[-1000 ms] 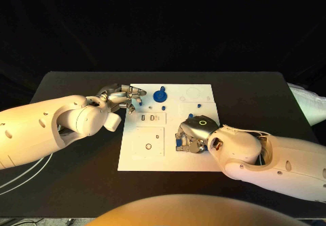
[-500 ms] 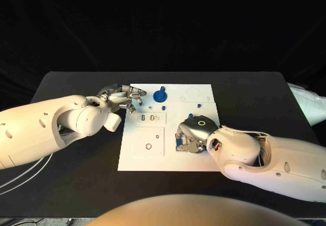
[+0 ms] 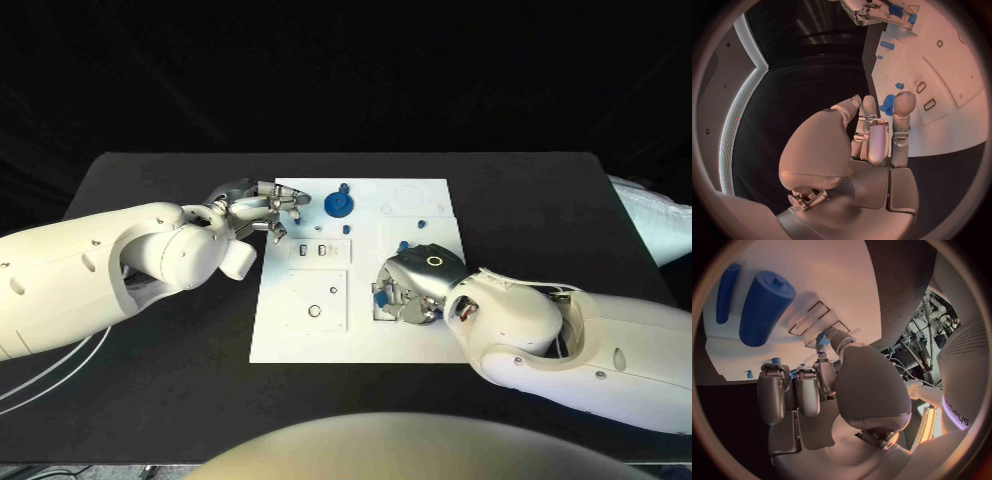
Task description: Assemble the parts on the task board
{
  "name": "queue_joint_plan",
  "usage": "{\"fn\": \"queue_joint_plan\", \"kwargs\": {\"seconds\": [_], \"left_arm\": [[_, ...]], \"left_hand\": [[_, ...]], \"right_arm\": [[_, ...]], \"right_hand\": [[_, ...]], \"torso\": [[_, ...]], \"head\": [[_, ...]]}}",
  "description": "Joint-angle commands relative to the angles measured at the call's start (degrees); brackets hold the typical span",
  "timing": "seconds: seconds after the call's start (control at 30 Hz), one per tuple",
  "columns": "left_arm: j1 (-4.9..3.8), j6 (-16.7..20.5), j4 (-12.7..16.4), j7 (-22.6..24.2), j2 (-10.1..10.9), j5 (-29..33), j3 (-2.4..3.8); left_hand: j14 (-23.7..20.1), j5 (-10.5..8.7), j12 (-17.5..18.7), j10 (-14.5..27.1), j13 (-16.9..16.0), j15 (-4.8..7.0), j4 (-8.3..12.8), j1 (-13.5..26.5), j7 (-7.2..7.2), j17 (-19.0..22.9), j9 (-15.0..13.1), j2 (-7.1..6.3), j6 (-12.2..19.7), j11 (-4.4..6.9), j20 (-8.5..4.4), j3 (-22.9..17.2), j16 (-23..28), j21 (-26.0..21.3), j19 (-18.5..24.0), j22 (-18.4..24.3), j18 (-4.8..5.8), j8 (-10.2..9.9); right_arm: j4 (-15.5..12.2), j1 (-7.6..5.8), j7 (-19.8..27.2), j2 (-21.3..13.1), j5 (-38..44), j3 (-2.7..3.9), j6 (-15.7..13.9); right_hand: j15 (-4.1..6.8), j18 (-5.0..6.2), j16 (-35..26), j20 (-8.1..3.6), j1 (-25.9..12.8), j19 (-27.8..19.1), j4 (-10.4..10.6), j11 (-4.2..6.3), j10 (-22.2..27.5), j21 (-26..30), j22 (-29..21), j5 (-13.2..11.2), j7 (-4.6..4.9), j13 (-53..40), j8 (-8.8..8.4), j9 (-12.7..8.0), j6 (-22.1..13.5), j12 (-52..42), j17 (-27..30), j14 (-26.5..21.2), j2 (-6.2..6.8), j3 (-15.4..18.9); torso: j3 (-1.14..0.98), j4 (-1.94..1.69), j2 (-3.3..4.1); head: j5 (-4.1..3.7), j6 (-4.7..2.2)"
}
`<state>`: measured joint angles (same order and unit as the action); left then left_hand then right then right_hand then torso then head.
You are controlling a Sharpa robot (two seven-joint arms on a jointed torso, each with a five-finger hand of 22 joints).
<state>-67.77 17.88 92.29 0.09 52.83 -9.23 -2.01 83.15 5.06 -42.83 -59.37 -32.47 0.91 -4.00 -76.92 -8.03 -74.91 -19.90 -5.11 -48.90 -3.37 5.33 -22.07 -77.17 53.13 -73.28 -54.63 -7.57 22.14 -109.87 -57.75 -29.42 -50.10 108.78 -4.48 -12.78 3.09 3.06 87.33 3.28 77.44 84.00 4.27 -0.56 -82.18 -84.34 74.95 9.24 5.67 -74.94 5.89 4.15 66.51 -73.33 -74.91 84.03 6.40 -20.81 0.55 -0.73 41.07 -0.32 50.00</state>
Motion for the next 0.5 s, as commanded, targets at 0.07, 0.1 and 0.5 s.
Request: {"fn": "queue_joint_plan", "kwargs": {"seconds": [0.07, 0.1, 0.5], "left_arm": [[0.01, -1.0, 0.1, 0.1, -0.2, 0.0, 0.03], [0.01, -1.0, 0.1, 0.1, -0.2, 0.0, 0.03], [0.01, -1.3, -0.1, 0.3, -0.2, 0.0, 0.03]], "left_hand": [[-0.4, -0.32, -0.2, 0.4, 0.1, -0.17, 0.2, -0.5, -0.25, -0.2, 0.1, 0.1, 0.0, 0.02, -0.08, 0.2, 0.2, -0.2, 0.4, 0.1, -0.86, -0.3], [-0.4, -0.32, -0.2, 0.4, 0.1, -0.17, 0.2, -0.5, -0.25, -0.2, 0.1, 0.1, 0.0, 0.02, -0.08, 0.2, 0.2, -0.2, 0.4, 0.1, -0.86, -0.3], [-0.4, -0.38, -0.3, 0.5, 0.3, -0.21, 0.2, -0.4, -0.34, -0.1, 0.3, 0.07, 0.0, -0.07, -0.05, 0.5, 0.2, -0.5, 0.5, 0.3, -0.9, -0.3]], "right_arm": [[-0.7, -0.19, -0.3, -0.5, 0.8, 0.13, -4.6], [-0.8, -0.24, -0.2, -0.6, 0.7, 0.14, -4.9], [-2.1, -1.12, 0.4, -2.1, -0.2, 0.24, -6.2]], "right_hand": [[0.3, -0.78, 0.3, -0.53, -1.9, 1.3, 0.8, 0.04, -0.3, -0.3, 4.7, 0.0, -0.49, -3.6, 0.35, 0.1, 0.7, -0.3, -12.1, 5.3, -0.01, 0.2], [0.3, -0.78, 0.3, -0.54, -2.1, 1.3, 0.9, 0.05, -0.3, -0.3, 4.6, -0.1, -0.5, -3.6, 0.33, 0.1, 0.7, -0.3, -12.1, 5.3, 0.06, 0.3], [0.33, -0.79, 0.3, -0.57, -3.0, 1.3, 1.2, 0.07, -0.4, -0.3, 4.7, -0.2, -0.53, -3.7, 0.29, 0.1, 0.7, -0.3, -12.1, 5.3, 0.48, 0.5]], "torso": [[0.02, -0.02, 0.02], [0.02, -0.06, 0.03], [0.0, -0.09, 0.04]], "head": [[-0.19, 0.0], [-0.22, 0.0], [-0.06, 0.0]]}}
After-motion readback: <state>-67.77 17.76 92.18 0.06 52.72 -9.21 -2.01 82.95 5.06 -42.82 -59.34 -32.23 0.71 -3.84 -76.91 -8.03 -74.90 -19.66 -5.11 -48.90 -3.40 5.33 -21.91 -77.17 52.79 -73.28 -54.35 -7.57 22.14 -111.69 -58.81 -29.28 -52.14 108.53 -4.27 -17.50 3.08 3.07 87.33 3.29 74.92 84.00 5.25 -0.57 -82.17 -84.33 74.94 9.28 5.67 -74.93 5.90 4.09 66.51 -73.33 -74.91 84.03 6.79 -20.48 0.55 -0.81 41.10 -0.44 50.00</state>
